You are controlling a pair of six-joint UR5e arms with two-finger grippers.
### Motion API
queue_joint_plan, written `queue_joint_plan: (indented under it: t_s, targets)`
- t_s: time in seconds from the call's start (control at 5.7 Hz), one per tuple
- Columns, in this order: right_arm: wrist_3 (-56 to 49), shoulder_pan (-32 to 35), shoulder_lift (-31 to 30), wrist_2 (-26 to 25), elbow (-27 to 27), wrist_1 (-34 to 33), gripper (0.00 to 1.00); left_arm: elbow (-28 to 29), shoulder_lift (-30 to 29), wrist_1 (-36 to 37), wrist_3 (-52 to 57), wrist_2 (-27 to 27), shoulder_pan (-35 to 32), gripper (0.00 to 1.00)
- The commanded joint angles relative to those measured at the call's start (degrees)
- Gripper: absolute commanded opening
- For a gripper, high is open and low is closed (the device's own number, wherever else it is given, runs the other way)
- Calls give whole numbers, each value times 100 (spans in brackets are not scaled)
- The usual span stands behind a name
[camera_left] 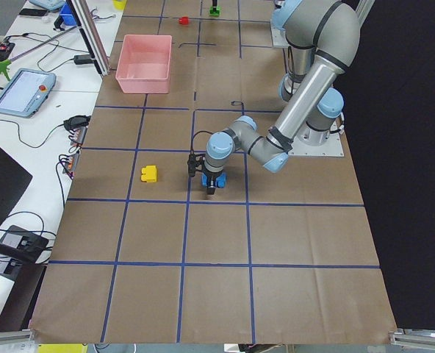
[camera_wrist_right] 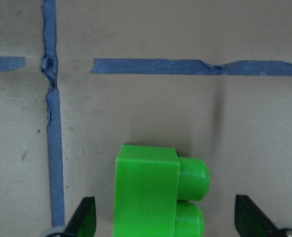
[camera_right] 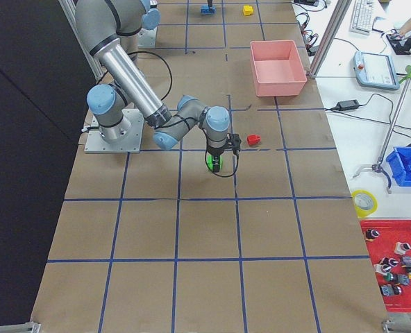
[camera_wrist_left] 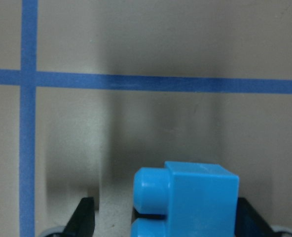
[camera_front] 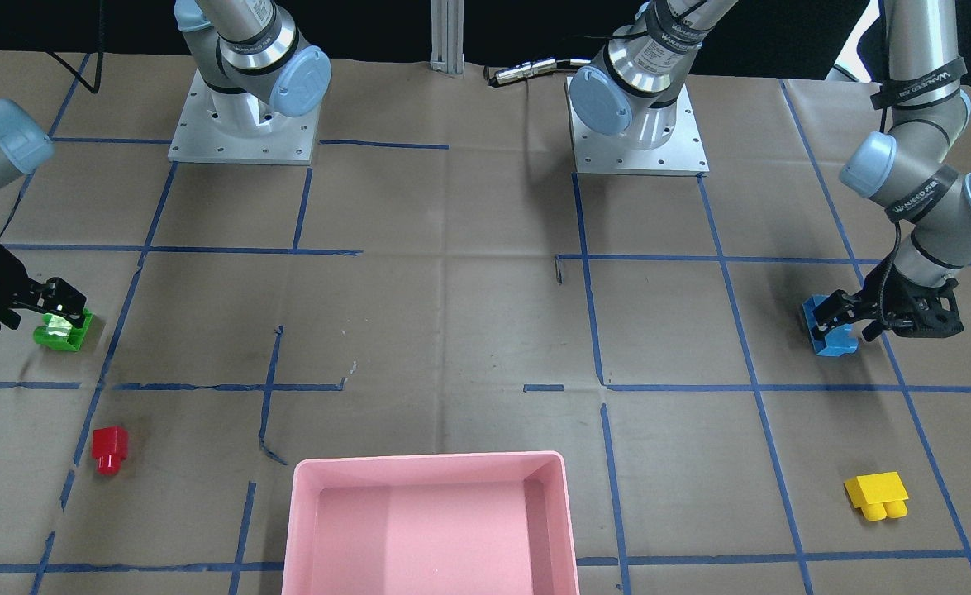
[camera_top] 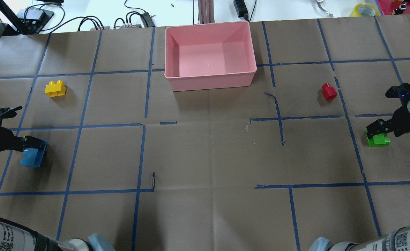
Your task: Put all blocks into box
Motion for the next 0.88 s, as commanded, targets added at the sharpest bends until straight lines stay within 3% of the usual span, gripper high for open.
queue_joint_plan:
  t_s: [0.0, 0.53, 0.7]
  targets:
    - [0, 0, 5, -3, 11, -98, 99, -94, 28, -30, 10, -17, 0, 69]
    - [-9, 0, 40, -47, 46, -170, 93, -77, 265, -372, 10, 1, 0, 27]
    - [-9, 0, 162, -38, 46, -222, 93, -8, 370, -460, 2, -16, -9, 26]
